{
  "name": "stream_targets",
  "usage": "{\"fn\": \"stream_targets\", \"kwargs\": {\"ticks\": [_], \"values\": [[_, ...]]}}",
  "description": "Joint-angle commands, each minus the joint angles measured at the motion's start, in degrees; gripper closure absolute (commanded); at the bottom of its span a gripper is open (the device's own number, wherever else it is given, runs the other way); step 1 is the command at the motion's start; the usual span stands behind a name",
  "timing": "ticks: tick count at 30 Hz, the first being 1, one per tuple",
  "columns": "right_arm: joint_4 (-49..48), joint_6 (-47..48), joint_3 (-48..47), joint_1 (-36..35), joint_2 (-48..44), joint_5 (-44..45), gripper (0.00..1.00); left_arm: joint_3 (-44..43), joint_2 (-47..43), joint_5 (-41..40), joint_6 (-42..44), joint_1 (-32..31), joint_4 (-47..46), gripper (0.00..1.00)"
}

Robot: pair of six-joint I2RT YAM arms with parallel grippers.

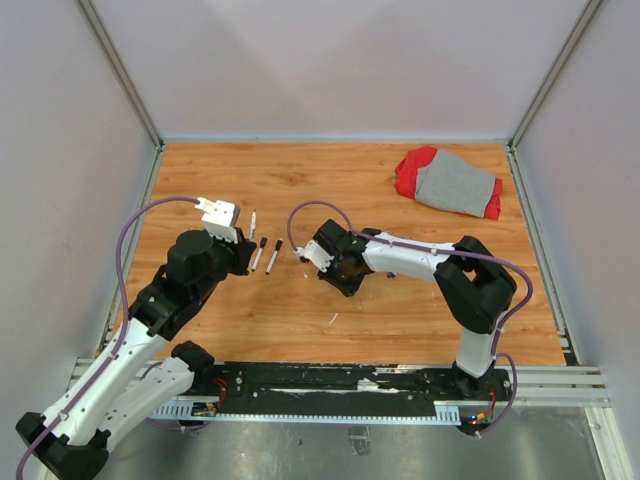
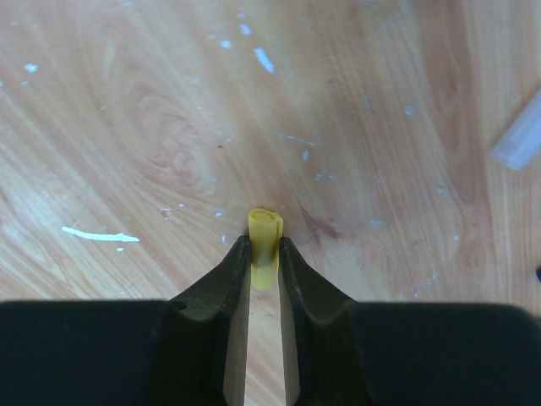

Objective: Insert the pens into the pen caps
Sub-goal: Insert the pen cap onto the pen.

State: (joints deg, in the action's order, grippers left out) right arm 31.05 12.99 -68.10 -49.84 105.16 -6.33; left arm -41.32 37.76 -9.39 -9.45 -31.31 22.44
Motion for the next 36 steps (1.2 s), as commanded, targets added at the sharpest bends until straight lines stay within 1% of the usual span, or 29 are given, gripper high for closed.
{"fn": "stream_targets", "kwargs": {"ticks": [1,3,5,8,10,14,20,27,31,34,36], "values": [[2.28,-12.39,0.96,1.24,1.08,10.18,0.85,0.45,-0.41,-0.63,-0.21,0.19,-1.26,1.00],[3.20,-18.07,1.65,1.90,0.86,12.40,0.85,0.45,-0.40,-0.61,-0.19,0.20,-1.26,0.99],[2.27,-22.31,3.48,2.47,-0.39,11.75,0.85,0.44,-0.40,-0.63,-0.26,0.19,-1.26,0.99],[0.48,-25.22,5.18,2.91,-1.50,10.09,0.82,0.44,-0.40,-0.63,-0.21,0.20,-1.30,0.99],[0.06,-25.37,5.12,2.95,-1.41,10.15,0.77,0.44,-0.40,-0.58,-0.21,0.17,-1.31,1.00],[-0.71,-24.11,4.72,2.93,-0.96,8.80,0.71,0.44,-0.42,-0.59,-0.21,0.20,-1.17,1.00],[-0.64,-22.74,4.11,3.17,-0.16,8.09,0.70,0.43,-0.39,-0.63,-0.21,0.20,-1.17,1.00],[-0.05,-21.96,4.05,3.91,0.81,6.31,0.79,0.53,0.01,-0.63,-0.13,0.20,-1.24,1.00],[0.53,-21.73,4.31,4.53,0.75,5.25,0.88,0.62,0.73,-0.44,-0.12,0.20,-1.30,0.99],[0.41,-21.84,4.92,5.24,-0.33,4.94,0.97,0.64,2.24,-0.06,-0.07,0.17,-1.14,0.99],[-0.25,-22.00,5.82,5.67,-2.00,4.64,0.99,0.51,3.26,0.07,0.05,0.20,-0.89,0.99]]}}
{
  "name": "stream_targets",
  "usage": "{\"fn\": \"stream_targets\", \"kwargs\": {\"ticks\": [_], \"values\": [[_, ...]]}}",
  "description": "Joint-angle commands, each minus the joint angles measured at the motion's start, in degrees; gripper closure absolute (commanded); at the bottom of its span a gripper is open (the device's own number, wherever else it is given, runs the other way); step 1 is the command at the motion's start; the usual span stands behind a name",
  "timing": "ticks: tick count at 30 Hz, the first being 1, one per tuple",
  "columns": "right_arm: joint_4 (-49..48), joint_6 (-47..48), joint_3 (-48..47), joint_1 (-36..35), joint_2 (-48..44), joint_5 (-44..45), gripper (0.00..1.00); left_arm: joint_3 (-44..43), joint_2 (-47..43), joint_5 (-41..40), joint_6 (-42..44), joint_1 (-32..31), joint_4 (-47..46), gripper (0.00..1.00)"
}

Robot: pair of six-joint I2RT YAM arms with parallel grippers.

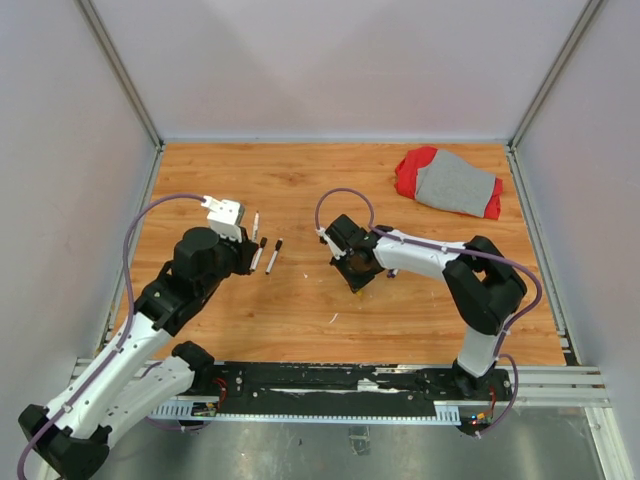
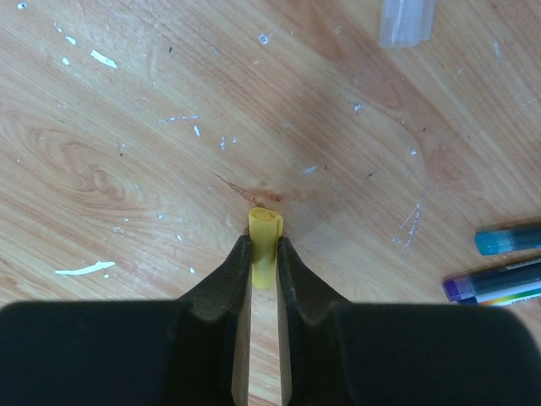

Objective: Insert the pens into the pen caps
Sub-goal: Insert the pen cap onto the pen.

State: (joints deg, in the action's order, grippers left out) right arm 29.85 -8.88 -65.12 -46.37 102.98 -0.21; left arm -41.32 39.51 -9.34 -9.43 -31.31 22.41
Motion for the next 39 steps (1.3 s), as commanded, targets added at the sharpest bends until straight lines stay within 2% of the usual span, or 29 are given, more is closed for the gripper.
{"fn": "stream_targets", "kwargs": {"ticks": [1,10,20,28,33,39], "values": [[0.66,-0.14,3.25,2.37,-0.74,-1.68,0.99,0.45,1.83,0.03,0.03,0.20,-0.80,0.99],[-6.59,-2.22,10.96,3.87,-14.35,-2.78,0.99,-0.60,1.18,2.14,-2.64,0.19,-0.53,0.99],[-16.62,-7.77,22.18,8.88,-34.01,-8.50,0.99,3.36,2.17,9.98,-10.09,-1.18,-9.24,1.00],[-27.53,-19.75,30.44,11.53,-48.05,-11.58,0.99,5.93,5.48,4.35,-13.18,-15.48,-18.16,0.99],[-31.82,-27.76,34.30,11.70,-56.32,-8.19,0.99,6.10,9.14,2.35,-13.87,-23.31,-23.21,1.00],[-35.26,-29.67,37.59,11.81,-64.17,-2.90,1.00,4.46,14.12,-2.73,-14.29,-31.29,-27.77,1.00]]}}
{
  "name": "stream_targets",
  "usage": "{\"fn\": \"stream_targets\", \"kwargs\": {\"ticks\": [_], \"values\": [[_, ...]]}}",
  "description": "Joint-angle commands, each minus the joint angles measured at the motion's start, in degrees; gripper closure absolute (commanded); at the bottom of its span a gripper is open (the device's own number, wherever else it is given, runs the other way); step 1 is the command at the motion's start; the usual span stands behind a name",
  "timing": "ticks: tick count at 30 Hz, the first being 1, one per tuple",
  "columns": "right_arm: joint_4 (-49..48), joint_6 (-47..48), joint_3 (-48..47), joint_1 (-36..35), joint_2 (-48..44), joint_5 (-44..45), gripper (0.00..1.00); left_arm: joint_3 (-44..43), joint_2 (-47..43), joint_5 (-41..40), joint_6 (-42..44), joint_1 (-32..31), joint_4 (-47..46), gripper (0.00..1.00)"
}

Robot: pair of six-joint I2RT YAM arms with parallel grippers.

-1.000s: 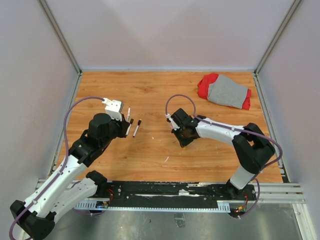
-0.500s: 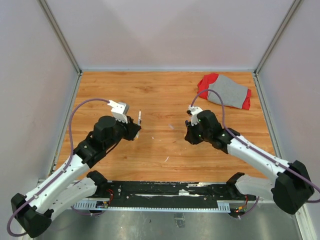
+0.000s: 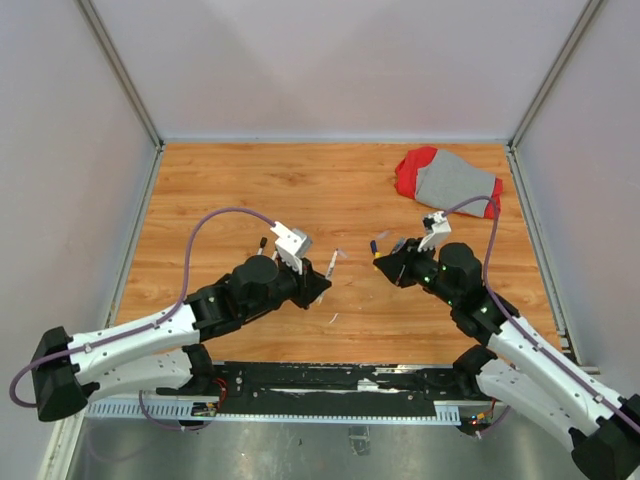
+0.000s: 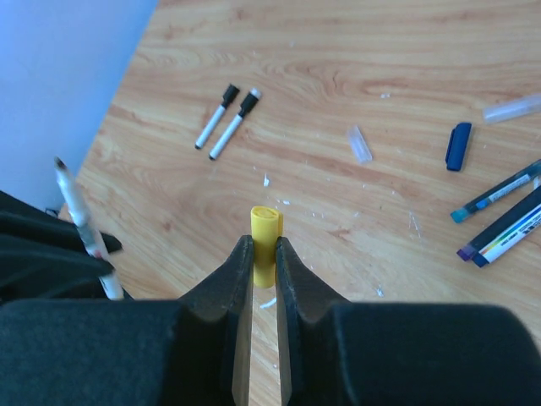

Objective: Insert the pens into the pen caps
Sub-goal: Insert the pen cap onto the pen.

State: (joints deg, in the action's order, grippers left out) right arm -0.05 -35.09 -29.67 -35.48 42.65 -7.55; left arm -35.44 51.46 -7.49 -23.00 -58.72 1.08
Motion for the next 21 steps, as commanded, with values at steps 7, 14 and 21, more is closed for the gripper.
{"fn": "stream_targets", "kwargs": {"ticks": [7,14,21], "values": [[-8.74,-6.51,4.89,1.10,-11.20,7.16,0.99,-1.25,6.39,-7.63,-2.17,-9.29,-12.44,0.99],[-16.70,-8.99,6.14,1.11,-12.41,2.84,0.98,-1.31,7.95,-6.23,-2.18,-9.92,-14.39,0.99],[-27.31,-12.31,7.65,1.09,-10.40,0.80,1.00,-0.51,6.85,-7.38,-2.37,-9.92,-15.28,0.99]]}}
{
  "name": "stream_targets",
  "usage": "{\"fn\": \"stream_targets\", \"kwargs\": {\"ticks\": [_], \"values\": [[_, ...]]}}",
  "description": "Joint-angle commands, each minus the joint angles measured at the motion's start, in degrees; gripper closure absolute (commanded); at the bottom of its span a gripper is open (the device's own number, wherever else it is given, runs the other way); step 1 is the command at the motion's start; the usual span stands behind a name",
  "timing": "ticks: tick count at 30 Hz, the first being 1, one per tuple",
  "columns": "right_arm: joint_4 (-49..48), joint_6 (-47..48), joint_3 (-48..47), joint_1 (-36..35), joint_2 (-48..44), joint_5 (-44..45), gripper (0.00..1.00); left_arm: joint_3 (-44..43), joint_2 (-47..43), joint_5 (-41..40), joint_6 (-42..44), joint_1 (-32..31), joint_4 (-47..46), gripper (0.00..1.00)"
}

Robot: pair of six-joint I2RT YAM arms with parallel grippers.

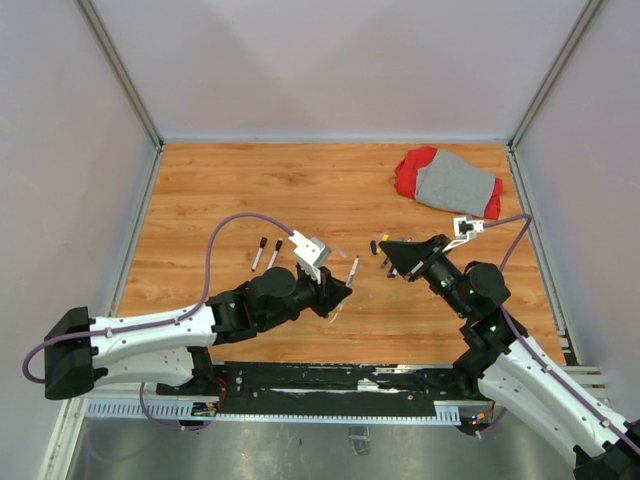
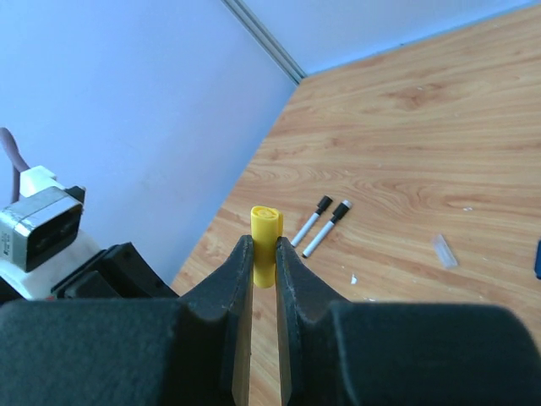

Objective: Insert the pens into the pen caps
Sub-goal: Insert the pen cap onto the pen.

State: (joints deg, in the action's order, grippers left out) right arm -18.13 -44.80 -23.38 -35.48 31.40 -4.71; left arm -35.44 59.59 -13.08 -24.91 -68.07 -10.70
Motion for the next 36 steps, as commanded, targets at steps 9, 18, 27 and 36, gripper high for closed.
{"fn": "stream_targets", "kwargs": {"ticks": [9,18,27,36], "values": [[-14.82,-1.23,-0.69,1.04,5.42,-7.26,0.99,-0.15,-2.51,-1.94,0.25,-0.59,-3.63,1.00],[-23.06,-5.37,0.29,1.03,8.46,-9.81,1.00,0.61,-3.44,-2.54,1.21,-0.58,-4.39,0.99],[-28.93,-8.97,0.65,1.02,11.67,-13.28,1.00,2.01,-4.11,-1.75,1.49,-0.57,-6.07,0.99],[-28.14,-9.00,0.16,1.01,12.63,-15.24,0.99,2.22,-4.38,-2.21,1.56,-0.57,-6.16,1.00]]}}
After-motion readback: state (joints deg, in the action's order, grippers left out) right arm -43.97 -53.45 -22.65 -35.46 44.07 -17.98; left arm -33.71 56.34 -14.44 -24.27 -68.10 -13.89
